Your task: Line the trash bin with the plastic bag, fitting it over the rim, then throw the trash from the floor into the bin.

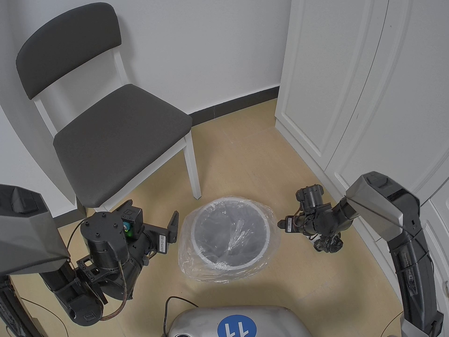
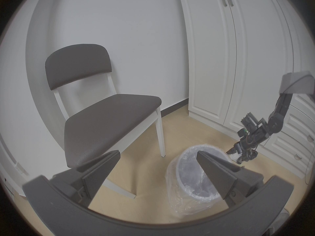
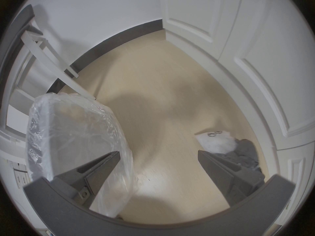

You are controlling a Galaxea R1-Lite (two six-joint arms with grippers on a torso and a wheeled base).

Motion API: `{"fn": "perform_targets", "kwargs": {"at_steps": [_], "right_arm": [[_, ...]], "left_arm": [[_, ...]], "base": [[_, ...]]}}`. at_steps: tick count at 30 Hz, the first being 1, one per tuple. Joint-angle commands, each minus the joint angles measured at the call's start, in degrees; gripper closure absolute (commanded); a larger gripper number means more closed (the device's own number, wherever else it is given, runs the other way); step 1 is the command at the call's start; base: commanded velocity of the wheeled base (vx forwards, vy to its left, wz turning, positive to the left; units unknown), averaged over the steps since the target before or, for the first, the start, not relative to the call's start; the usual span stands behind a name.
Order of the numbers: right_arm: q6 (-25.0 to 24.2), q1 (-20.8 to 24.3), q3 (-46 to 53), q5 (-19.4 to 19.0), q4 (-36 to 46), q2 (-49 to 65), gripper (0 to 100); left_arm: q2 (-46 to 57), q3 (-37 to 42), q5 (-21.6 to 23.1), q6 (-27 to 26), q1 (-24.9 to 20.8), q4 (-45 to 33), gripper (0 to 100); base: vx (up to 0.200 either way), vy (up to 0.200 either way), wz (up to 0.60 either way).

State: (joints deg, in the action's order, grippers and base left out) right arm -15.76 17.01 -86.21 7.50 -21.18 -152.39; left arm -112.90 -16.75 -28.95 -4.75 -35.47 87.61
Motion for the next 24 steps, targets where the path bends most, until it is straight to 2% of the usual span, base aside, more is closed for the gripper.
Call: {"fn": "perform_targets", "kwargs": {"at_steps": [1, 3, 6, 10, 13, 15, 19, 22, 24], "right_arm": [[-0.59, -0.48, 22.23, 0.85, -12.40, 16.52, 0], [-0.15, 0.57, 25.66, 1.99, -14.16, 17.13, 0], [0.47, 3.12, 30.40, 8.24, -18.29, 17.92, 0], [4.95, 2.51, 31.19, 11.31, -19.52, 17.39, 0], [7.06, 1.28, 32.69, 11.40, -19.61, 17.57, 0], [9.17, -0.48, 32.86, 11.31, -19.61, 17.13, 0], [9.96, -2.86, 33.04, 10.08, -20.22, 16.25, 0], [10.14, -6.20, 32.33, 5.16, -25.32, 13.79, 0], [10.31, -7.87, 31.63, 3.75, -26.64, 11.59, 0]], "left_arm": [[1.80, 4.18, 0.04, 0.71, -1.79, 0.01, 0], [1.72, 4.01, 0.04, 0.71, -1.88, 0.01, 0], [1.54, 3.92, -0.14, 0.54, -1.97, 0.01, 0], [1.63, 3.48, -0.31, 0.10, -1.97, 0.01, 0], [1.72, 4.09, -0.40, 0.62, -1.35, 0.01, 0], [1.10, 4.88, -1.98, 2.56, 0.14, 0.01, 0], [0.57, 5.59, -3.83, 5.11, 1.72, 0.01, 0], [1.54, 6.29, -4.71, 4.40, 2.34, 0.01, 0], [2.24, 6.03, -4.80, 3.26, 2.69, 0.01, 0]], "base": [[0.000, 0.000, 0.00], [0.000, 0.000, 0.00], [0.000, 0.000, 0.00], [0.000, 0.000, 0.00], [0.000, 0.000, 0.00], [0.000, 0.000, 0.00], [0.000, 0.000, 0.00], [0.000, 0.000, 0.00], [0.000, 0.000, 0.00]]}}
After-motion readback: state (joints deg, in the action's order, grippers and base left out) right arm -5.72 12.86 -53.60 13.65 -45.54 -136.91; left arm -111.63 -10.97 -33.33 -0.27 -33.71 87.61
